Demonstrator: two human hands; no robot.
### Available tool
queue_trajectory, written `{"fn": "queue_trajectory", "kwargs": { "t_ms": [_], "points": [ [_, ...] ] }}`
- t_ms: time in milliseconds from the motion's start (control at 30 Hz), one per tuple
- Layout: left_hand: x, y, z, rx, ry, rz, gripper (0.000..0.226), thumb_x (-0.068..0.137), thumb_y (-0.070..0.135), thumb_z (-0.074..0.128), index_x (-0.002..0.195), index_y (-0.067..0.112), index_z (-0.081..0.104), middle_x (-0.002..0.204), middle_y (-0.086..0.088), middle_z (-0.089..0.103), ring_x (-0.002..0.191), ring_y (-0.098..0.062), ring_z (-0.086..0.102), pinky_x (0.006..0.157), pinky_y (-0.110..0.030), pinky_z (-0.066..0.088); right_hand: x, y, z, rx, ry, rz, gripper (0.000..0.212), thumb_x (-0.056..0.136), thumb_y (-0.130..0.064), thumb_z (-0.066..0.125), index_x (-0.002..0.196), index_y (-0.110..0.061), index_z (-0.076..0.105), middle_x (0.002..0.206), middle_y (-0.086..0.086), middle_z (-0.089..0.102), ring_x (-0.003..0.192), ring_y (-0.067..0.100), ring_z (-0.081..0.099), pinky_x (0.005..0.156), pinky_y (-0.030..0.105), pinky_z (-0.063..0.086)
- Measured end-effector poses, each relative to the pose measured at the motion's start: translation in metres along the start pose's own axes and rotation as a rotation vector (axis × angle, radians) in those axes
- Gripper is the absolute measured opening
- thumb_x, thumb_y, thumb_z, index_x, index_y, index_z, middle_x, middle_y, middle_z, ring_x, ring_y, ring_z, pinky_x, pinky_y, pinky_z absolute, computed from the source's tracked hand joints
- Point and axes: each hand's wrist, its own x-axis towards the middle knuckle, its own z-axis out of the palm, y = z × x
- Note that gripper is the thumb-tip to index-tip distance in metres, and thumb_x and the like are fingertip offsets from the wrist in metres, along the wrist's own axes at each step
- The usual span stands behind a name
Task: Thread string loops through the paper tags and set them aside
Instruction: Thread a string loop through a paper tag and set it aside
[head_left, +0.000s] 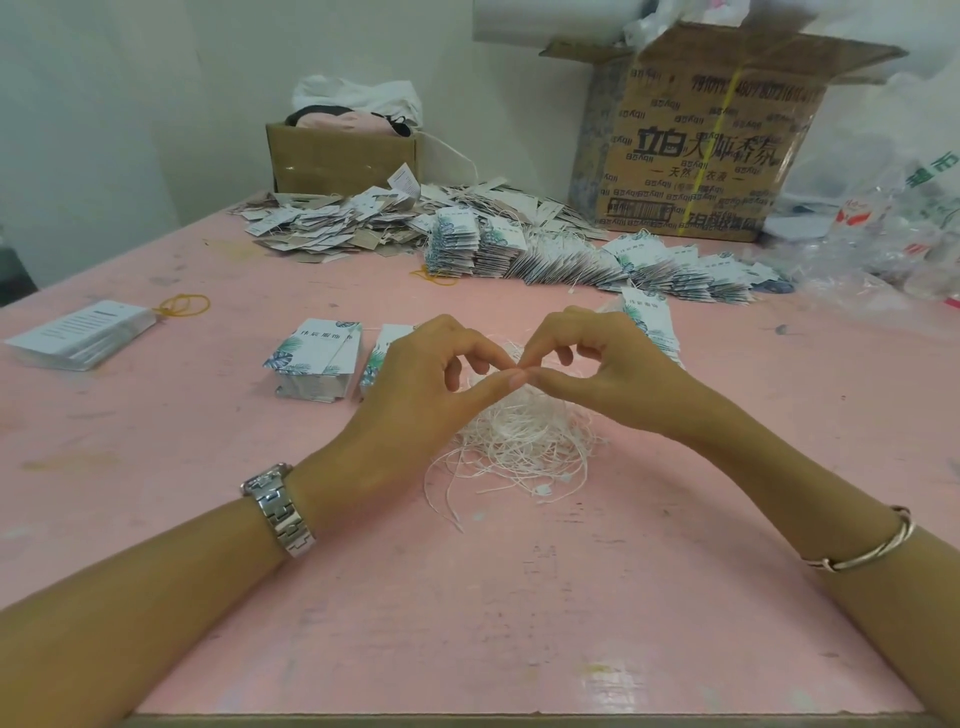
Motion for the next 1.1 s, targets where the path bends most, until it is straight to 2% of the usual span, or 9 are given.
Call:
{"fn": "queue_trajectory", "kwargs": {
  "t_ms": [133, 333, 433, 500, 633, 767, 833, 933, 1100],
  "points": [
    [0.002, -0.001, -0.001, -0.01, 0.028, -0.005, 0.025, 0.073, 0.057, 0.07, 0.088, 0.038, 0.074, 0.086, 0.008, 0.06, 0.066, -0.011, 0.048, 0.06, -0.015, 0.04, -0.001, -0.002, 0.004, 0.039, 0.051, -0.015, 0.005, 0.09, -0.02, 0.069, 0.09, -0.016, 0.071, 0.083, -0.007, 0.065, 0.072, 0.016, 0.049, 0.066, 0.015, 0.034],
    [0.004, -0.002, 0.001, -0.157, 0.025, -0.046, 0.006, 0.08, 0.033, 0.078, 0.085, 0.029, 0.078, 0.075, 0.013, 0.061, 0.063, -0.006, 0.046, 0.061, -0.018, 0.038, 0.001, -0.01, 0.01, 0.102, 0.18, -0.07, 0.004, 0.091, -0.016, 0.068, 0.091, -0.014, 0.071, 0.082, -0.006, 0.065, 0.07, 0.014, 0.049, 0.064, 0.015, 0.034],
    [0.004, 0.0, 0.0, -0.214, 0.005, -0.019, 0.006, 0.081, 0.031, 0.078, 0.085, 0.027, 0.079, 0.074, 0.016, 0.061, 0.063, -0.008, 0.045, 0.063, -0.017, 0.039, 0.002, -0.013, 0.011, 0.166, 0.232, -0.054, 0.004, 0.094, -0.01, 0.064, 0.093, -0.01, 0.067, 0.085, -0.01, 0.064, 0.074, 0.013, 0.053, 0.062, 0.028, 0.041],
    [0.004, 0.0, 0.0, -0.211, -0.022, -0.002, 0.007, 0.081, 0.032, 0.077, 0.085, 0.026, 0.079, 0.074, 0.018, 0.061, 0.063, -0.006, 0.044, 0.062, -0.015, 0.038, 0.002, -0.014, 0.008, 0.265, 0.265, -0.021, 0.005, 0.097, -0.007, 0.058, 0.095, -0.005, 0.063, 0.089, 0.0, 0.066, 0.079, 0.019, 0.057, 0.068, 0.039, 0.045],
    [0.002, 0.0, 0.001, -0.132, -0.099, -0.014, 0.001, 0.083, 0.029, 0.077, 0.083, 0.027, 0.076, 0.077, 0.019, 0.061, 0.063, -0.004, 0.043, 0.061, -0.01, 0.035, 0.006, -0.021, -0.002, 0.51, 0.368, -0.002, 0.012, 0.101, -0.001, 0.043, 0.094, -0.006, 0.052, 0.09, 0.009, 0.069, 0.078, 0.021, 0.064, 0.068, 0.027, 0.045],
    [0.0, -0.001, 0.003, -0.083, -0.122, -0.022, 0.004, 0.084, 0.028, 0.077, 0.083, 0.031, 0.074, 0.081, 0.013, 0.063, 0.066, -0.005, 0.043, 0.063, -0.012, 0.035, 0.009, -0.022, -0.016, 0.766, 0.471, 0.091, 0.019, 0.101, -0.007, 0.036, 0.087, -0.015, 0.046, 0.08, 0.004, 0.072, 0.072, 0.019, 0.065, 0.064, 0.025, 0.044],
    [0.0, -0.001, 0.002, -0.054, -0.12, -0.026, 0.006, 0.084, 0.03, 0.076, 0.082, 0.034, 0.072, 0.083, 0.012, 0.063, 0.067, -0.012, 0.045, 0.062, -0.014, 0.035, 0.01, -0.022, -0.023, 0.854, 0.519, 0.129, 0.018, 0.101, -0.01, 0.034, 0.087, -0.016, 0.044, 0.075, 0.001, 0.07, 0.069, 0.017, 0.063, 0.066, 0.027, 0.043],
    [0.001, -0.001, 0.001, -0.023, -0.108, -0.032, 0.008, 0.084, 0.032, 0.075, 0.081, 0.038, 0.07, 0.084, 0.011, 0.061, 0.071, -0.02, 0.047, 0.064, -0.021, 0.038, 0.011, -0.022, -0.03, 0.932, 0.586, 0.148, 0.021, 0.103, -0.012, 0.035, 0.084, -0.017, 0.044, 0.066, -0.003, 0.061, 0.063, 0.013, 0.054, 0.066, 0.026, 0.043],
    [0.0, -0.002, 0.001, 0.043, -0.112, -0.007, 0.005, 0.085, 0.037, 0.072, 0.084, 0.04, 0.069, 0.085, 0.014, 0.058, 0.07, -0.014, 0.047, 0.069, -0.032, 0.042, 0.012, -0.024, -0.023, 0.913, 0.535, 0.123, 0.027, 0.105, -0.015, 0.038, 0.079, -0.017, 0.043, 0.062, -0.007, 0.047, 0.059, 0.012, 0.041, 0.062, 0.024, 0.039]
  ]
}}
